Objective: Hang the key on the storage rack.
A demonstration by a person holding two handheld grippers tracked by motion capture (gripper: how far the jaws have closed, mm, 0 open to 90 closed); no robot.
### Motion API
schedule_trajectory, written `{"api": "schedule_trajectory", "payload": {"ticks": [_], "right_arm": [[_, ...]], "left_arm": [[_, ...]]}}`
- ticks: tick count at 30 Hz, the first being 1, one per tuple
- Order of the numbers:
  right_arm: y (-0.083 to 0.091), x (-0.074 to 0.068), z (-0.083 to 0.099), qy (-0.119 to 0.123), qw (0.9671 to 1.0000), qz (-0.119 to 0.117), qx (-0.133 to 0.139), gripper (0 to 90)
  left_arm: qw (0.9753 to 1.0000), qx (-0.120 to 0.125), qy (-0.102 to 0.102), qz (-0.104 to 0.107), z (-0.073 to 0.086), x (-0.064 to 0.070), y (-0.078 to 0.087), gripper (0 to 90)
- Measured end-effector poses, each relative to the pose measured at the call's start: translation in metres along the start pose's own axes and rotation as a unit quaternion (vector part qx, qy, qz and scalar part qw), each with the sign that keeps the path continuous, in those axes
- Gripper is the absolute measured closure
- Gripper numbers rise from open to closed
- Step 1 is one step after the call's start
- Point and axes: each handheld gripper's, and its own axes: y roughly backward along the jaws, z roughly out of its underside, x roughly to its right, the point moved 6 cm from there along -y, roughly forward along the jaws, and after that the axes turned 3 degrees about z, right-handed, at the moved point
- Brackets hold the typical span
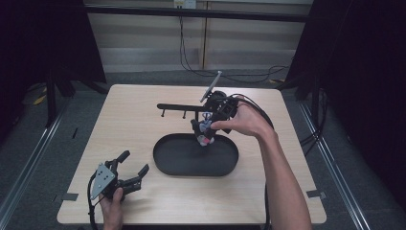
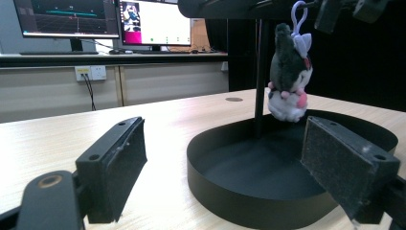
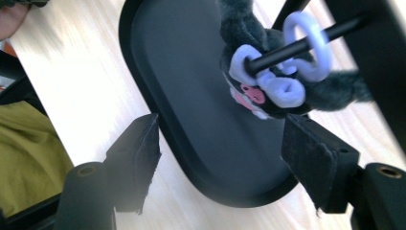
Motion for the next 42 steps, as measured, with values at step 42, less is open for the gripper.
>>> {"api": "schedule_trajectory", "payload": {"ticks": [42], "right_arm": [[-0.067,-0.057,0.075,-0.05,0.954,0.049,0.291,14.1]], "left_arm": [[1.0,-0.002,-0.002,-0.001,0.0,0.0,0.0,15.3]]}}
